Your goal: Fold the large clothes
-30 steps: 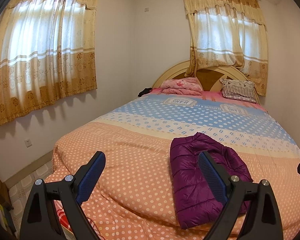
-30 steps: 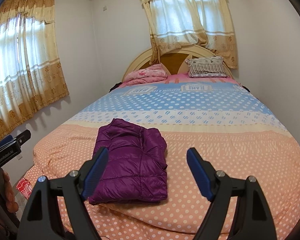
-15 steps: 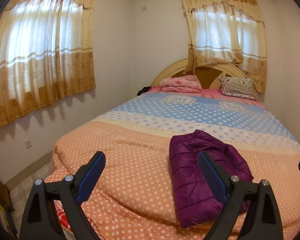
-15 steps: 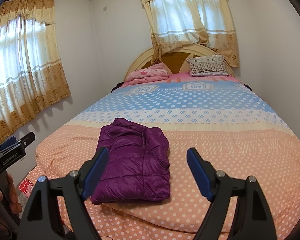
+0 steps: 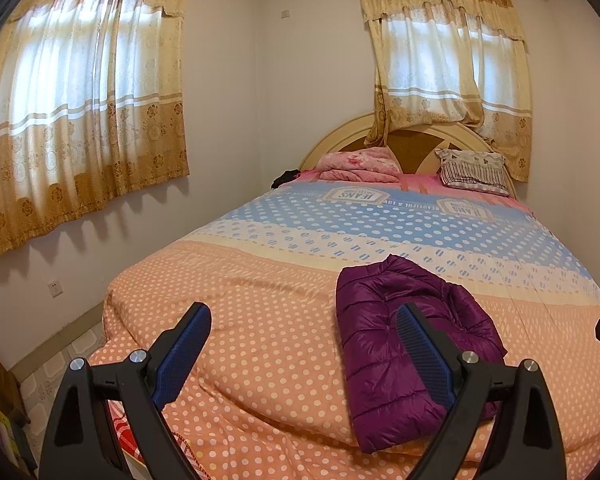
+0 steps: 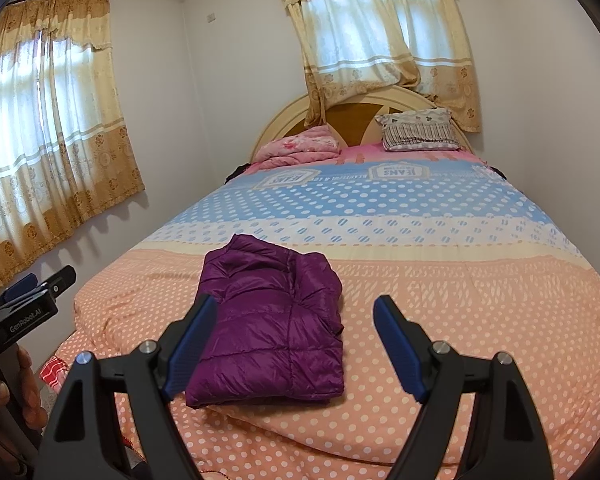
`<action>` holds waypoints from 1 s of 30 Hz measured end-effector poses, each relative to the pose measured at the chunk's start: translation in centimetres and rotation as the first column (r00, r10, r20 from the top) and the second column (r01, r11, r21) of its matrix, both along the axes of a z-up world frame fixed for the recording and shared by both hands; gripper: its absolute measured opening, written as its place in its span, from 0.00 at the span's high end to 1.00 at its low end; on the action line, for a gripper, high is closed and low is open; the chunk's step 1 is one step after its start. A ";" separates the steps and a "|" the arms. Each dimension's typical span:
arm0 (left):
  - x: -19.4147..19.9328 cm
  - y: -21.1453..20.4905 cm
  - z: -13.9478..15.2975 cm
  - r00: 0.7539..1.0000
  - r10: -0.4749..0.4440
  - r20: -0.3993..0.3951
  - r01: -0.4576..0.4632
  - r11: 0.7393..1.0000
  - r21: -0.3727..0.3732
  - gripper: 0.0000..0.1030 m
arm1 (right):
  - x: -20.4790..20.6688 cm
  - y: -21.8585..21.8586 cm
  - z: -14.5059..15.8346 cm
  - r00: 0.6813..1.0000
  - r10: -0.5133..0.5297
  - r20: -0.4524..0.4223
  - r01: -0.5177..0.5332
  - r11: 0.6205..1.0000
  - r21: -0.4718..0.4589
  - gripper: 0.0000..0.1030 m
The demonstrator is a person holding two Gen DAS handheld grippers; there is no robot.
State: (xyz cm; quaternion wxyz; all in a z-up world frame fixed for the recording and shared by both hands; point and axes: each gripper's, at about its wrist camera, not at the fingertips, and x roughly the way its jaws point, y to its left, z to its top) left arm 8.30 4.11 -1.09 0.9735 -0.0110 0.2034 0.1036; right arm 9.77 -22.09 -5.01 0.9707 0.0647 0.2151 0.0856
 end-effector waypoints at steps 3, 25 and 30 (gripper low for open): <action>0.2 0.0 -0.2 1.000 -0.012 -0.013 0.012 1.000 -0.008 0.09 | 0.0 0.0 0.0 1.000 -0.001 0.001 0.001 1.000 0.000 0.20; 0.6 0.2 -0.7 0.999 -0.024 -0.033 0.024 1.000 -0.004 0.09 | 0.1 0.1 0.2 1.000 0.012 0.004 -0.012 1.000 0.000 0.20; 0.6 0.2 -0.9 0.999 -0.020 -0.030 0.021 1.000 0.011 0.09 | 0.2 -0.2 0.2 1.000 0.025 0.001 -0.025 1.000 -0.004 0.20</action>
